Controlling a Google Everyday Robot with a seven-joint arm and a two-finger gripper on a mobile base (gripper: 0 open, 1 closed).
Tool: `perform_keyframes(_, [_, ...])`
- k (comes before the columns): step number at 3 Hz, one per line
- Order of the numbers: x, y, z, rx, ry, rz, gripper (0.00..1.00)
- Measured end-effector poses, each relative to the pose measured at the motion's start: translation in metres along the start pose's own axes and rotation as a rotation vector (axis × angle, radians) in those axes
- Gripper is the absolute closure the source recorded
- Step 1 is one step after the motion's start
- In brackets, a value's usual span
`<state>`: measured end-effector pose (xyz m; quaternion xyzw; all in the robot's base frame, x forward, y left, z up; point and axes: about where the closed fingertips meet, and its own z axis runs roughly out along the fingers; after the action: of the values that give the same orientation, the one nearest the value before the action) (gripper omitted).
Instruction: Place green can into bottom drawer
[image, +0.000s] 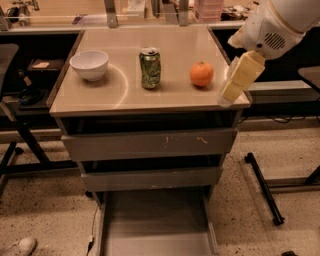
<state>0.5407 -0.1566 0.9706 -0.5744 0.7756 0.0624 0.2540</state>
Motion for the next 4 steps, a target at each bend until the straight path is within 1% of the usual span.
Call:
perform_keyframes(1, [-0.025, -0.014, 0.019, -0.069, -0.051, -0.031, 0.00])
perform_keyframes(2, [-0.027, -0.016, 0.020, -0.066, -0.055, -0.032, 0.00])
perform_keyframes(3, [-0.031, -0.023, 0.033, -0.066, -0.099, -0.028, 0.00])
perform_keyframes(4, [-0.051, -0.056, 0.067, -0.046, -0.169, -0.019, 0.00])
